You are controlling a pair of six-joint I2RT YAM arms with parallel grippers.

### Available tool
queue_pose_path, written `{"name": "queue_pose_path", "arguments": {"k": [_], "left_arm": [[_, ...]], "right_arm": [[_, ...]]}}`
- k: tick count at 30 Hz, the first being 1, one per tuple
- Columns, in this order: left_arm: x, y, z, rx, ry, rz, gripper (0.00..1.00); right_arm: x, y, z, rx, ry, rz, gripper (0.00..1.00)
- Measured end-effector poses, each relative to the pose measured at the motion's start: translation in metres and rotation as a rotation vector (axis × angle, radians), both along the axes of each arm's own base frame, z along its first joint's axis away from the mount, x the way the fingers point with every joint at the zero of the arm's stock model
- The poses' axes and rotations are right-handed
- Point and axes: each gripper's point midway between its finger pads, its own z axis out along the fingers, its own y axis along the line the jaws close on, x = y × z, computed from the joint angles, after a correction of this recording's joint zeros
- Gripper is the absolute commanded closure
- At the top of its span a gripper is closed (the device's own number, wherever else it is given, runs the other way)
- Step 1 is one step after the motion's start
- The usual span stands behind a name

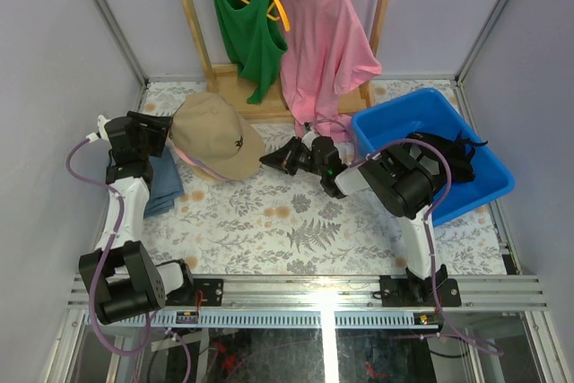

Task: Stack the hats
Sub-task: Stack the hat on the hat.

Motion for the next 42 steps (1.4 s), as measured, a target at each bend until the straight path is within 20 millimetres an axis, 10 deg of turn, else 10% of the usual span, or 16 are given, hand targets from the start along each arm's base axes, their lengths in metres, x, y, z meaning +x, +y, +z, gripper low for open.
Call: {"name": "queue_pose_path", "arguments": {"k": [37,42], "left_arm": [[0.005,-0.008,0.000,-0.002,-0.012,-0.030,0.44],[0.006,-0.008,0.002,-0.001,-0.019,-0.033,0.42]], "right_arm": [[-0.001,0.021,-0.082,-0.166,0.149,0.025,1.00],[-0.003,0.018,-0.083,-0.194,0.134,0.017,0.83]]}}
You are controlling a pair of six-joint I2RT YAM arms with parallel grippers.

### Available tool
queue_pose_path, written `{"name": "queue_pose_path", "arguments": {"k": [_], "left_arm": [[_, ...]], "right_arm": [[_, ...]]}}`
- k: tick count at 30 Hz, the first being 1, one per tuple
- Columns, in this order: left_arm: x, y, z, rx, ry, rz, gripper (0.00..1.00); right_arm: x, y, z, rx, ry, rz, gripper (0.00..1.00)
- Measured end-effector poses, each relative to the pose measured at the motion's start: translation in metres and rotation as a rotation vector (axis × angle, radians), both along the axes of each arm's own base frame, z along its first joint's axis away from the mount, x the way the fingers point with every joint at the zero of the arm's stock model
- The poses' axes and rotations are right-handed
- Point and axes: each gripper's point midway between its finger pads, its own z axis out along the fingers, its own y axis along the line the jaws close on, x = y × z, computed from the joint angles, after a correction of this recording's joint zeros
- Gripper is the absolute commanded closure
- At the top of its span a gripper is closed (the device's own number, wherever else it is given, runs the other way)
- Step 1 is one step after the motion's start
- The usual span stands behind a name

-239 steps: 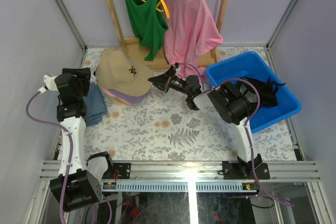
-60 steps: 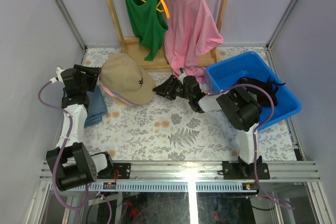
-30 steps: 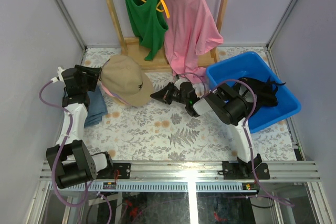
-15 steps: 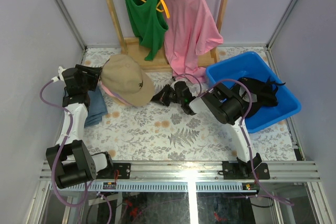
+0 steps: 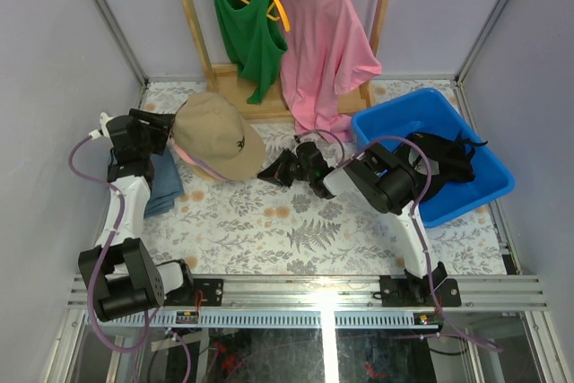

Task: Stack the hats
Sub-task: Stack the hat on the hat, then pick up the hat from the bin.

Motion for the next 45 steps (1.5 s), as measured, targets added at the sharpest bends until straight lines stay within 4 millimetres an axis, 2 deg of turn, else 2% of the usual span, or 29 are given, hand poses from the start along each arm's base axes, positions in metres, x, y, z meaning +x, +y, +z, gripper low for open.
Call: {"name": "queue_pose_path", "arguments": {"k": [4,9,20,27,30,33,38,41,45], "left_arm": [[0.001,0.000,0.002,-0.001,-0.009,-0.001,0.39],[0.000,-0.001,0.007,-0.008,-0.023,0.004,0.36],[-0.011,0.001,0.032,0.010,-0.079,0.038,0.35],[-0.019,0.008,0.021,0.014,-0.022,0.085,0.35],[-0.024,0.010,0.019,0.017,-0.006,0.103,0.35],[-0.031,0.012,0.026,0.028,-0.013,0.126,0.35],[-0.049,0.012,0.055,0.055,-0.089,0.157,0.35],[-0.056,0.008,0.070,0.064,-0.127,0.150,0.35],[-0.054,-0.006,0.086,0.072,-0.158,0.102,0.35]], "right_arm": [[-0.008,-0.008,0.002,-0.018,-0.006,0.001,0.72],[-0.016,-0.017,0.005,-0.052,-0.020,0.009,0.68],[-0.027,-0.039,0.011,-0.155,-0.058,0.007,0.64],[-0.029,-0.050,0.035,-0.197,-0.126,0.005,0.62],[-0.030,-0.056,0.052,-0.219,-0.169,0.005,0.61],[-0.030,-0.066,0.078,-0.263,-0.238,-0.004,0.59],[-0.032,-0.091,0.134,-0.357,-0.379,-0.037,0.53],[-0.032,-0.113,0.173,-0.424,-0.472,-0.091,0.43],[-0.031,-0.162,0.216,-0.563,-0.572,-0.216,0.33]]}}
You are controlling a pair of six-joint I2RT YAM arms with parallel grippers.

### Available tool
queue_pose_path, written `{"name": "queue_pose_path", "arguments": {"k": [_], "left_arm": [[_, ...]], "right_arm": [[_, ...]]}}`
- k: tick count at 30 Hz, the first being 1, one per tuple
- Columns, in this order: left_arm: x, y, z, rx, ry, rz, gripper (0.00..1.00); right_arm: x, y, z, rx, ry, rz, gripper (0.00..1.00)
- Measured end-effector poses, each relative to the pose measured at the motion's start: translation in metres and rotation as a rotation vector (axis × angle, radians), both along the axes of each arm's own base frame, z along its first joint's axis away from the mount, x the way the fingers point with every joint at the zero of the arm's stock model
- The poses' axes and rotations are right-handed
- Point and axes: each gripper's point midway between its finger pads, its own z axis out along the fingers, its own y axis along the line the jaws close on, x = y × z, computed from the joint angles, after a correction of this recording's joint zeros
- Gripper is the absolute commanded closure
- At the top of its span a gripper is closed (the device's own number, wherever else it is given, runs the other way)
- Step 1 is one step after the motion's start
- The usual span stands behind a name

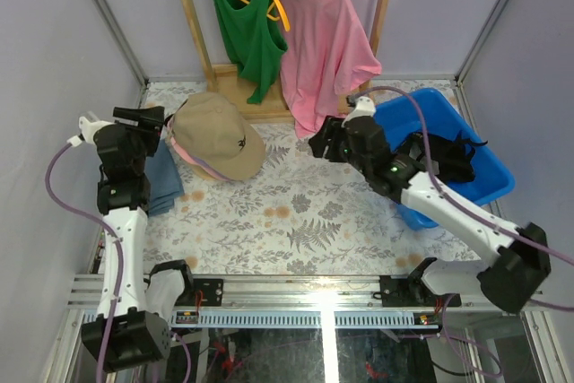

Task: Stack the hats
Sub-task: Pick up the hat from the bin.

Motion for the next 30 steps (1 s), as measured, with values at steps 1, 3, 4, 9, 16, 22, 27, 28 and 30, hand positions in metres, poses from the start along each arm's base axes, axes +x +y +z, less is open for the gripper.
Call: {"name": "queue_pose_path", "arguments": {"k": [1,3,4,9,16,22,27,28,30], "left_arm": [[0.001,-0.006,0.004,0.008,-0.008,-0.020,0.35],[0.003,-0.019,0.013,0.027,-0.021,-0.066,0.35],[0.004,-0.027,0.019,0.041,-0.029,-0.096,0.35],[0.013,-0.076,0.044,0.111,-0.066,-0.272,0.35],[0.019,-0.148,0.048,0.202,-0.068,-0.530,0.35],[0.013,-0.177,0.051,0.254,-0.091,-0.651,0.35],[0.009,-0.184,0.055,0.276,-0.106,-0.685,0.35],[0.008,-0.185,0.055,0.278,-0.108,-0.692,0.35],[0.007,-0.188,0.055,0.281,-0.110,-0.703,0.35]], "right_arm": [[0.000,-0.013,0.007,-0.026,-0.017,-0.034,0.31],[0.002,-0.041,0.017,-0.077,-0.041,-0.109,0.28],[0.004,-0.054,0.018,-0.100,-0.043,-0.145,0.26],[0.020,-0.134,0.002,-0.235,0.017,-0.370,0.19],[0.033,-0.194,-0.040,-0.383,0.147,-0.539,0.19],[0.041,-0.225,-0.090,-0.475,0.301,-0.602,0.20],[0.048,-0.236,-0.100,-0.497,0.336,-0.632,0.20],[0.050,-0.237,-0.102,-0.499,0.341,-0.637,0.21],[0.053,-0.241,-0.108,-0.507,0.358,-0.645,0.22]]}}
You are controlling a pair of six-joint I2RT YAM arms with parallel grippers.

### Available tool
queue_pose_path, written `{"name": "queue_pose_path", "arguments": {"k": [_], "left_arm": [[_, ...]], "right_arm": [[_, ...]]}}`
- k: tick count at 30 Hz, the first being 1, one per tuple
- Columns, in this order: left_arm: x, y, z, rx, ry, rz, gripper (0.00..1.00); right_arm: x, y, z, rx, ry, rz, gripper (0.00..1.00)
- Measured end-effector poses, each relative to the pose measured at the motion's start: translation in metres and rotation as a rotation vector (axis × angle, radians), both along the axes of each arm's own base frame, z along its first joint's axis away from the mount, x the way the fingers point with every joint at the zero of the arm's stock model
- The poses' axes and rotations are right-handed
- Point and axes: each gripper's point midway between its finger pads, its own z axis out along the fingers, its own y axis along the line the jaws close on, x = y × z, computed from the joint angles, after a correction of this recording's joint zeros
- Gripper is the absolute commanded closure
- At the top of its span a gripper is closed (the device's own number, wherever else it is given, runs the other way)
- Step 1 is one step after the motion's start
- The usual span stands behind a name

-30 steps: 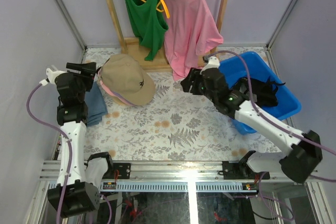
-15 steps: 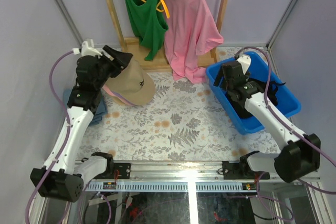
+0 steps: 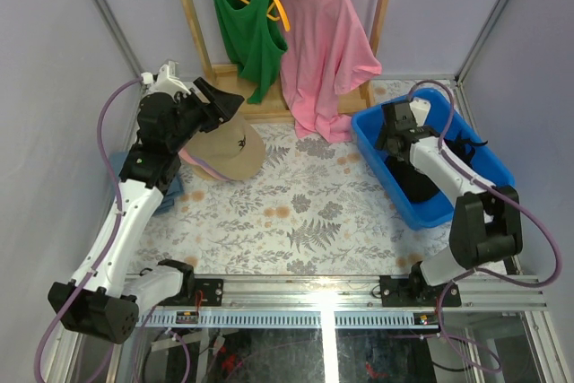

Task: Stack the hats
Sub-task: Pick up the hat from the bin.

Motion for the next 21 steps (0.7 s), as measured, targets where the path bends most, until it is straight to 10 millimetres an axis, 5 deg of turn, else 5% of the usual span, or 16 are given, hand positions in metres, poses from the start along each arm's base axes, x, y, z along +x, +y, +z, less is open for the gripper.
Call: {"name": "queue_pose_path", "arguments": {"k": [3,6,9,13,21], "left_arm": [[-0.001,-0.001,0.000,0.005,-0.003,-0.009,0.35],[-0.001,-0.001,0.000,0.011,-0.006,-0.011,0.35],[-0.001,-0.001,0.000,0.014,-0.009,-0.011,0.35],[-0.003,-0.001,0.003,0.013,-0.017,-0.011,0.35],[-0.005,0.000,0.005,0.012,-0.024,-0.011,0.35]], "right_arm": [[0.003,-0.007,-0.014,-0.008,0.036,-0.017,0.34],[0.006,-0.012,-0.032,-0.001,0.083,-0.022,0.71],[0.008,-0.016,-0.040,0.016,0.098,-0.024,0.94],[0.011,-0.021,-0.022,0.013,0.047,-0.021,1.00],[0.005,-0.010,0.062,0.111,-0.185,0.029,1.00]]}}
